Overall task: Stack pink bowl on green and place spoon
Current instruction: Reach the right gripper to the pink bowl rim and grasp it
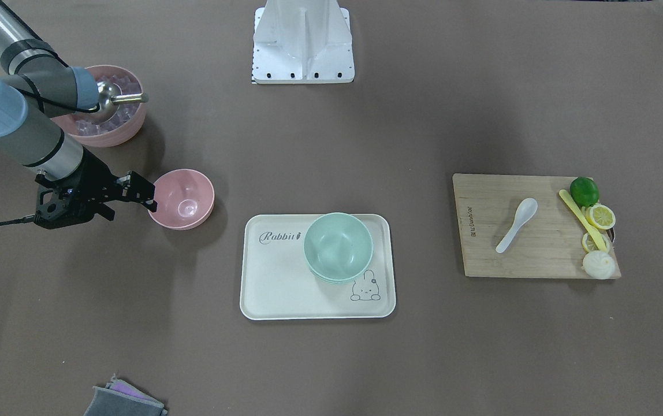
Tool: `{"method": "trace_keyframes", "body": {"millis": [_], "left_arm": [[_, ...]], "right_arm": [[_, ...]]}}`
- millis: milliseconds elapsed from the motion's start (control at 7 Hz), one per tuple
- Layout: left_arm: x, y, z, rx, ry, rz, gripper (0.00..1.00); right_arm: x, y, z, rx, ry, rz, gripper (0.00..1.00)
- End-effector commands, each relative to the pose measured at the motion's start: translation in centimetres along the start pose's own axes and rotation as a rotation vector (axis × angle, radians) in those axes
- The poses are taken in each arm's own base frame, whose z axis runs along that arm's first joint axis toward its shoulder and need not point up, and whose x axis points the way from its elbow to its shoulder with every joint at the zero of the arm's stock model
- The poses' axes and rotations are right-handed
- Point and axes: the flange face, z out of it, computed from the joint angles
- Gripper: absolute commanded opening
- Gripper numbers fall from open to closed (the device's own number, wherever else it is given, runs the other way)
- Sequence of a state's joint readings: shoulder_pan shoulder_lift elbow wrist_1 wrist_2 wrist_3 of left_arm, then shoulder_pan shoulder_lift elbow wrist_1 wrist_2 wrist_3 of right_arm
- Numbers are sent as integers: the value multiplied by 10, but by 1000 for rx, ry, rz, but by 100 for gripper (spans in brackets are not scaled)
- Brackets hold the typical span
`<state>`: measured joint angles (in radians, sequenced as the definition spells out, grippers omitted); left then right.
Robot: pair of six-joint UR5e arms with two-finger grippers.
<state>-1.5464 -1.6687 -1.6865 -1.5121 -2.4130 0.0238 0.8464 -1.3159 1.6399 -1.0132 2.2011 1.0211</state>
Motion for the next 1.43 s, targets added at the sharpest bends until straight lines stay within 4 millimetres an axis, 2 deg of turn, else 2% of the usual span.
{"method": "trace_keyframes", "body": {"millis": [0, 143, 429, 571, 714, 1000, 1143, 1286], "left_arm": [[1, 0, -1, 2, 1, -3, 99], [0, 0, 0, 1, 0, -4, 99], [0, 0, 0, 1, 0, -4, 99], [0, 0, 1, 0, 2, -3, 98], [0, 0, 0, 2, 0, -1, 98], [0, 0, 1, 1, 0, -2, 97], [1, -1, 0, 3, 2, 0, 97], [6, -5, -3, 9, 2, 0, 97]], "right_arm": [[-6, 14, 18, -35, 4, -11, 98], [-8, 19, 25, -46, 8, -9, 87], [-14, 22, 28, -53, 4, -13, 57], [-15, 21, 28, -51, 2, -16, 51], [-17, 21, 27, -52, -2, -19, 39], [-13, 22, 25, -51, 1, -15, 0], [-16, 23, 22, -47, -6, -20, 0], [-22, 17, 6, -27, -25, -22, 0]]}}
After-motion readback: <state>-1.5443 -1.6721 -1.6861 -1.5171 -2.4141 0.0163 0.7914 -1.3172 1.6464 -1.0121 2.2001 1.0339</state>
